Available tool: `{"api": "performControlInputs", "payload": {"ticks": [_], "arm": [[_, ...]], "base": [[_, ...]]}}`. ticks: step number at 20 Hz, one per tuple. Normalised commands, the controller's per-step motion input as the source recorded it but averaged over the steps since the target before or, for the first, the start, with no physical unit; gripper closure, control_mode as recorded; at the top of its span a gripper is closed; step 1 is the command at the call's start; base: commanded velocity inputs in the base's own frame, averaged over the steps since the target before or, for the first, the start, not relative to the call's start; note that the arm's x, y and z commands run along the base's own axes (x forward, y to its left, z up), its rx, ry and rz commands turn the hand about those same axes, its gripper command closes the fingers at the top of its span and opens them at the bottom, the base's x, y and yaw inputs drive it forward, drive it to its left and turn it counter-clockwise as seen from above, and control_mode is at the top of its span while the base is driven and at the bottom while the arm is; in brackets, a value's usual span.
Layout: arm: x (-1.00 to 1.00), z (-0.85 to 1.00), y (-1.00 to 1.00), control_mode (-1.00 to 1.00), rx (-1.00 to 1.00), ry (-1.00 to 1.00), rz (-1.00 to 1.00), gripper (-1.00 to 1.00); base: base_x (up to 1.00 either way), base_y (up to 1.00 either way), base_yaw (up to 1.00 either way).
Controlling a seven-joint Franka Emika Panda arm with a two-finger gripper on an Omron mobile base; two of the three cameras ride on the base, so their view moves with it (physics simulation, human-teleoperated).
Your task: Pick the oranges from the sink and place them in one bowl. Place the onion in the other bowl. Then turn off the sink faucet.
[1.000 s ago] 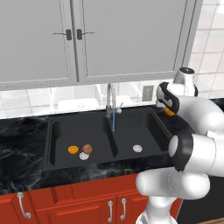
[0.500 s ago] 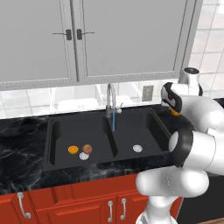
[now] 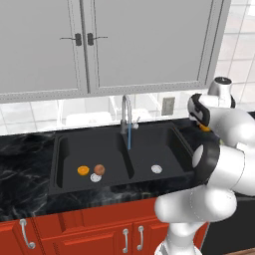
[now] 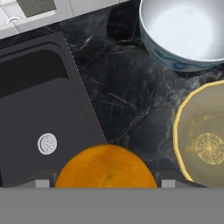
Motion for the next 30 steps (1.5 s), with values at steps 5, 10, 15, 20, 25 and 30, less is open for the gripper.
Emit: {"api": "performControlInputs", "payload": {"ticks": [5,10,15,20,25,30], "arm": [[0.00,-0.07,-0.27,-1.00,0.00,0.00,0.00,1.00],[-0.10,-0.06,-0.27,-1.00,0.00,0.00,0.00,1.00],[-0.09,-0.03,-0.30,-1.00,0.00,0.00,0.00,1.00],[-0.08,0.00,-0.29,-1.00,0.00,0.00,0.00,1.00],[0.00,-0.01,-0.21,-1.00,0.00,0.00,0.00,1.00],[0.00,-0.05,-0.15,-1.00,0.00,0.00,0.00,1.00]], "base": [[0.00,0.00,0.00],[0.00,0.00,0.00],[0.00,0.00,0.00],[0.00,0.00,0.00],[0.00,0.00,0.00],[0.00,0.00,0.00]]}}
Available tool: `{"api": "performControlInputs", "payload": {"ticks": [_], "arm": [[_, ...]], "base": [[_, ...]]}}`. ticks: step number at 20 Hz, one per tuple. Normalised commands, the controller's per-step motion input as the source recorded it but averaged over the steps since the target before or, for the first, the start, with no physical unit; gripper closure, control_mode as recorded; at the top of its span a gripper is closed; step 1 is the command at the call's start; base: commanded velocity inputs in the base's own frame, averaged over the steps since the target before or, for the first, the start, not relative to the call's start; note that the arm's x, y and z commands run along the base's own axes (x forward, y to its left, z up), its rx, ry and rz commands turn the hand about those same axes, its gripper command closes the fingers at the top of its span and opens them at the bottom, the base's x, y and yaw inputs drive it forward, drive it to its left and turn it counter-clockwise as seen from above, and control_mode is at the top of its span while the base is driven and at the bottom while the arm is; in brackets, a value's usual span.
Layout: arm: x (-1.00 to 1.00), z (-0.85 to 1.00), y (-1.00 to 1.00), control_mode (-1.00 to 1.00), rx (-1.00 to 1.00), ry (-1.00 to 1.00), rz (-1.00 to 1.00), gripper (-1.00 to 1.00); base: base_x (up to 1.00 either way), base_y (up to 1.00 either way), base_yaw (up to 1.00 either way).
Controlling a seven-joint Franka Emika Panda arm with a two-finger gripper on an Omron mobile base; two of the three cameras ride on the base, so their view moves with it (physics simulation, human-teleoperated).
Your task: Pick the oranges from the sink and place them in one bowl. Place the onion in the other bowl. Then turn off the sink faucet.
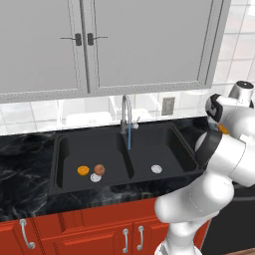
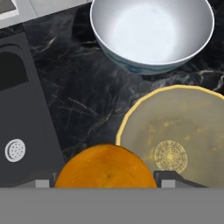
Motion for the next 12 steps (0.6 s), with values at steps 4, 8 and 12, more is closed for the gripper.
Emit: {"api": "performControlInputs", "payload": {"ticks": [4,8,12], "arm": [[0.00,-0.03,-0.09,-1.00,0.00,0.00,0.00,1.00],[0.00,-0.07,-0.13,-1.00,0.00,0.00,0.00,1.00],[0.00,-0.17,-0.13,-1.00,0.00,0.00,0.00,1.00]], "base": [[0.00,0.00,0.00],[0.00,0.00,0.00],[0.00,0.00,0.00]]}}
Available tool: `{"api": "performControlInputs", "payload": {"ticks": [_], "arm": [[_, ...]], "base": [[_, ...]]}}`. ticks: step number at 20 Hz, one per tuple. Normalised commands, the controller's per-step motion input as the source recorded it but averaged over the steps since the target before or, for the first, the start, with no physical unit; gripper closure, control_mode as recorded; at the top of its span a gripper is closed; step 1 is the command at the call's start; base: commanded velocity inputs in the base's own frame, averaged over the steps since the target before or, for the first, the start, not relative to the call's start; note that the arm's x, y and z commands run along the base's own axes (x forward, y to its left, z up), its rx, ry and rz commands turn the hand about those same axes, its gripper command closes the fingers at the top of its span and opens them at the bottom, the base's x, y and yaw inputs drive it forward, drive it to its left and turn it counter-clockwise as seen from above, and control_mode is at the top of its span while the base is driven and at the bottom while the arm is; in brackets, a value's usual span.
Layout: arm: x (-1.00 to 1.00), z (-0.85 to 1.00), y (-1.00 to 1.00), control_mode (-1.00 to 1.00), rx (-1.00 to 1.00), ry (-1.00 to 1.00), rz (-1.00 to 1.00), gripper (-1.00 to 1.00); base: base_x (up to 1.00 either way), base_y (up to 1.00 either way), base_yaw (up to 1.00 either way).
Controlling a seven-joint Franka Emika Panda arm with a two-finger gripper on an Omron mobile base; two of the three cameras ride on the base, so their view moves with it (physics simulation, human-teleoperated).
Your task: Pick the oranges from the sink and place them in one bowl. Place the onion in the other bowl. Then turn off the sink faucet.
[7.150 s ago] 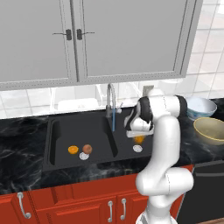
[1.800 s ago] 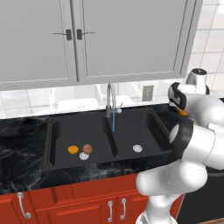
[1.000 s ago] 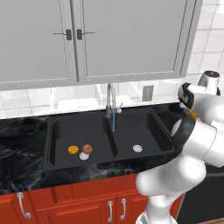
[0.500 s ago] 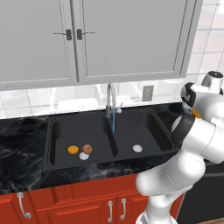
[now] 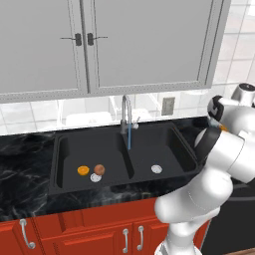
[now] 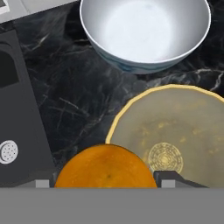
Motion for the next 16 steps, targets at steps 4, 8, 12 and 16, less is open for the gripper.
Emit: {"api": "performControlInputs", "payload": {"ticks": [4,8,12,16], "arm": [[0.00,-0.19,-0.16,-1.00,0.00,0.00,0.00,1.00],[0.00,-0.14,-0.24,-1.00,0.00,0.00,0.00,1.00],[-0.02,-0.08,-0.36,-1.00,0.00,0.00,0.00,1.00],[0.00,-0.05,-0.35,-1.00,0.00,0.00,0.00,1.00]], "base": [[0.00,0.00,0.00],[0.00,0.00,0.00],[0.00,0.00,0.00],[0.00,0.00,0.00]]}}
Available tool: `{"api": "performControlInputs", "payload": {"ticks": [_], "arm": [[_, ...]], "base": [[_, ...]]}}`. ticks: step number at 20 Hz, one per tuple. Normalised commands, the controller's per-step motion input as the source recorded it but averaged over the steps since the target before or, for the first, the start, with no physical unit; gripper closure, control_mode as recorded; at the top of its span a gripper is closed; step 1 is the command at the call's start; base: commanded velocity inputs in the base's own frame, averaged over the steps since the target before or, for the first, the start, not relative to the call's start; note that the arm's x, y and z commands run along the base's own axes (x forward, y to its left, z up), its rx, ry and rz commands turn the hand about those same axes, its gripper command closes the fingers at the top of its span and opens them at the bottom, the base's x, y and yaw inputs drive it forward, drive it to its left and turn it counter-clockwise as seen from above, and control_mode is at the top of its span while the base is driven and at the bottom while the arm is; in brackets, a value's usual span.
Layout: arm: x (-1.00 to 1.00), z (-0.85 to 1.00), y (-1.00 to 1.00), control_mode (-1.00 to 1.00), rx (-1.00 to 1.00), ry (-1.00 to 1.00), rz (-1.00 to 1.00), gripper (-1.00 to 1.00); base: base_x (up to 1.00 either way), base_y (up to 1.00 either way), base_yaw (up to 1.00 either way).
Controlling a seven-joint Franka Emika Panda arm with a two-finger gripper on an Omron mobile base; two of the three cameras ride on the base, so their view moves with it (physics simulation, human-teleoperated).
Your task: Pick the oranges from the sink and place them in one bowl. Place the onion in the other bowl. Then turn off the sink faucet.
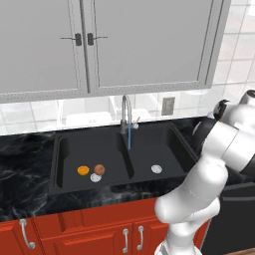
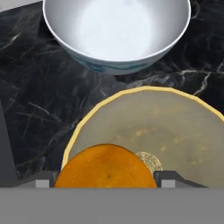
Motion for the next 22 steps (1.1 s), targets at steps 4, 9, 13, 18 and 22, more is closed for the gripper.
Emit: {"api": "performControlInputs", "payload": {"ticks": [4,9,13,18,22], "arm": [[0.00,-0.11,-0.25,-1.00,0.00,0.00,0.00,1.00],[0.00,-0.24,-0.22,-1.00,0.00,0.00,0.00,1.00],[0.00,-0.35,-0.16,-1.00,0.00,0.00,0.00,1.00],[0.00,-0.39,-0.03,-1.00,0.00,-0.01,0.00,1.00],[0.00,-0.11,-0.17,-1.00,0.00,0.00,0.00,-1.00]], "base": [[0.00,0.00,0.00],[0.00,0.00,0.00],[0.00,0.00,0.00],[0.00,0.00,0.00],[0.00,0.00,0.00]]}}
